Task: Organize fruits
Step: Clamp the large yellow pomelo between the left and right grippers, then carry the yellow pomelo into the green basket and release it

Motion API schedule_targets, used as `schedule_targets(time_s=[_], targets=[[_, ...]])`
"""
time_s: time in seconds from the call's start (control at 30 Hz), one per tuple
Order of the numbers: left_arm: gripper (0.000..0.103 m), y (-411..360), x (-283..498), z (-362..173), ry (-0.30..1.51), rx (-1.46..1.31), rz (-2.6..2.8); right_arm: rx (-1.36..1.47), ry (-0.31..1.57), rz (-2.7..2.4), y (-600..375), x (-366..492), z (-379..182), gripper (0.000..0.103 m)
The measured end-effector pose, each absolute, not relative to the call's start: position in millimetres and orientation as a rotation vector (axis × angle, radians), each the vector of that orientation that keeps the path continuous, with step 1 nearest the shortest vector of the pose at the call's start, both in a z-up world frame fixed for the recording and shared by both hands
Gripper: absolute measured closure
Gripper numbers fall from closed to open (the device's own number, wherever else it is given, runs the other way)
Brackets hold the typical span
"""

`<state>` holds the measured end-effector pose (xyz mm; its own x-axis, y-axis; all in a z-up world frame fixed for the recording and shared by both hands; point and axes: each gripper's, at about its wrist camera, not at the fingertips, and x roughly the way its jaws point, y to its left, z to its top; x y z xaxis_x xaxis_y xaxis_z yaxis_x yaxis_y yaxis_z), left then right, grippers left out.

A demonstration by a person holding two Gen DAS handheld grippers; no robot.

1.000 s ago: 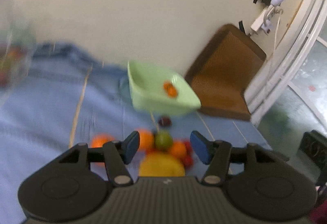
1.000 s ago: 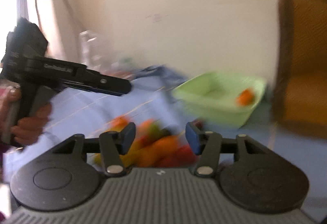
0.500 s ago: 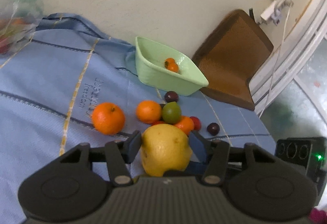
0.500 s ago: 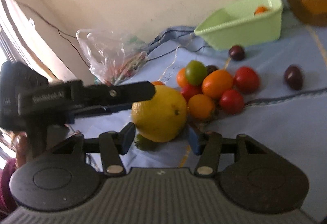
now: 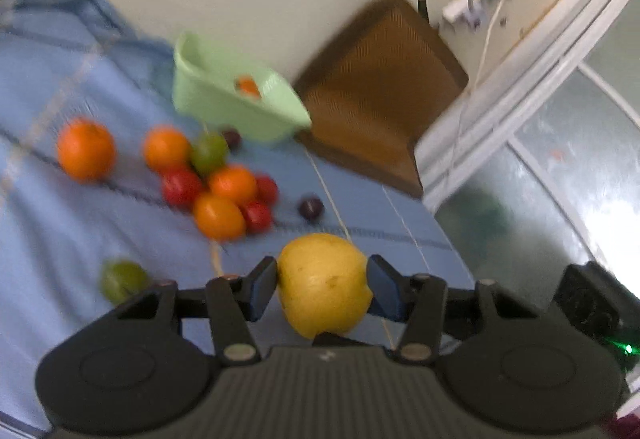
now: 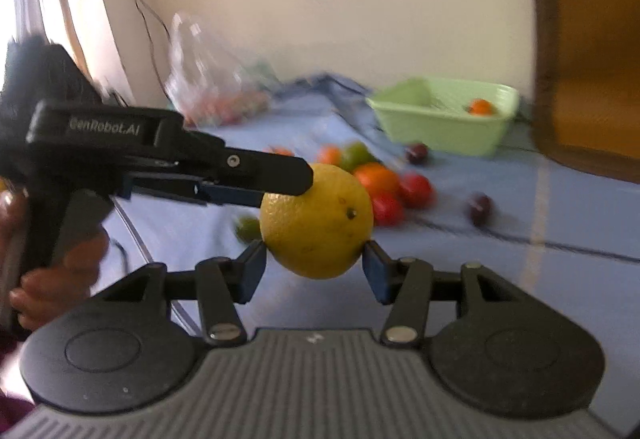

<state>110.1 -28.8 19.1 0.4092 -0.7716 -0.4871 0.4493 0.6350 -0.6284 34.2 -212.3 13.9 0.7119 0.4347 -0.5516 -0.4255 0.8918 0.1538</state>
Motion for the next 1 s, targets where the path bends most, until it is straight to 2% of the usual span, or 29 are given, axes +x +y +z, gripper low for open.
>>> schedule_targets(time_s=[0.23, 0.53, 0.6, 0.7, 0.87, 1.0], targets=[[0.043, -38.3, 99.6, 19.1, 0.804, -0.355, -0.759, -0.175, 0.528, 0.417, -216.0, 6.1, 3.0, 0.05], [0.033, -35.0, 89.7, 24.6, 0.792, -0.273, -0.734, -0.071, 0.534, 0.446, -218.2, 12.2, -4.6, 0.046], [0.033, -36.1, 90.1, 23.7, 0.793, -0.262, -0.734, -0.075, 0.532, 0.453, -216.7, 12.6, -4.3, 0.045], [0.046, -39.0, 90.9, 21.9, 0.797, -0.244, -0.752, -0.091, 0.531, 0.469, -213.0, 10.8, -3.9, 0.044], [0.048, -42.0, 98.4, 27.9, 0.806, -0.232, -0.73, -0.099, 0.523, 0.465, -206.4, 18.0, -7.4, 0.044], [0.048, -49.5, 120.6, 60.9, 0.735, -0.215, -0.742, -0.089, 0.469, 0.451, -212.0, 34.7, 13.1, 0.045]])
